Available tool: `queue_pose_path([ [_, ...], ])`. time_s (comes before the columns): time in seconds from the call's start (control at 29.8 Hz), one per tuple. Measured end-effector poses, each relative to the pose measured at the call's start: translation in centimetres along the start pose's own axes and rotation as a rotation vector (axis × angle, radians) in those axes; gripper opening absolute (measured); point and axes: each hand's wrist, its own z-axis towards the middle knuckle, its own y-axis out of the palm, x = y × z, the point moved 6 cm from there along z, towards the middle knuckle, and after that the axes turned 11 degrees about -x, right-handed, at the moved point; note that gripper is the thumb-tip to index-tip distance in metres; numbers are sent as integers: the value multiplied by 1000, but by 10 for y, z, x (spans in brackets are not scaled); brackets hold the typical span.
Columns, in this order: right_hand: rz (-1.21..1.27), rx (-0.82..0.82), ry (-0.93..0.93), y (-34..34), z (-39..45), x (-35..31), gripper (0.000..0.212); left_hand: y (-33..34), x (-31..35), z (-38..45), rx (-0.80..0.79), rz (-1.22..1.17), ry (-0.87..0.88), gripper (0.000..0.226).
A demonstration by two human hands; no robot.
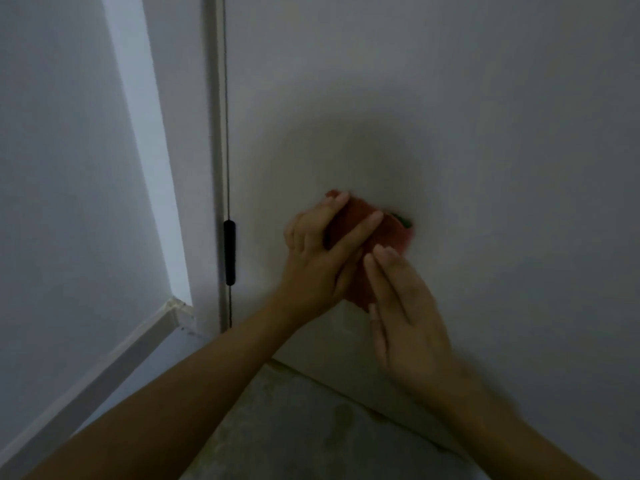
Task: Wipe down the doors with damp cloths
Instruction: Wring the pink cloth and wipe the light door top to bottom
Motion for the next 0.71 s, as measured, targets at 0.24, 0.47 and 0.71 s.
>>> queue_pose_path([
  [0.24,-448,-105,161,53,58,-7,71,-28,-70,-28,114,-8,-343,48],
  [0.47,-822,-267,-258,95,96,-27,67,-24,-119,-83,182,25,-607,66],
  [0.71,-875,-499,-646,105,55,-25,54,-8,-149,-127,106,34,-654,59],
])
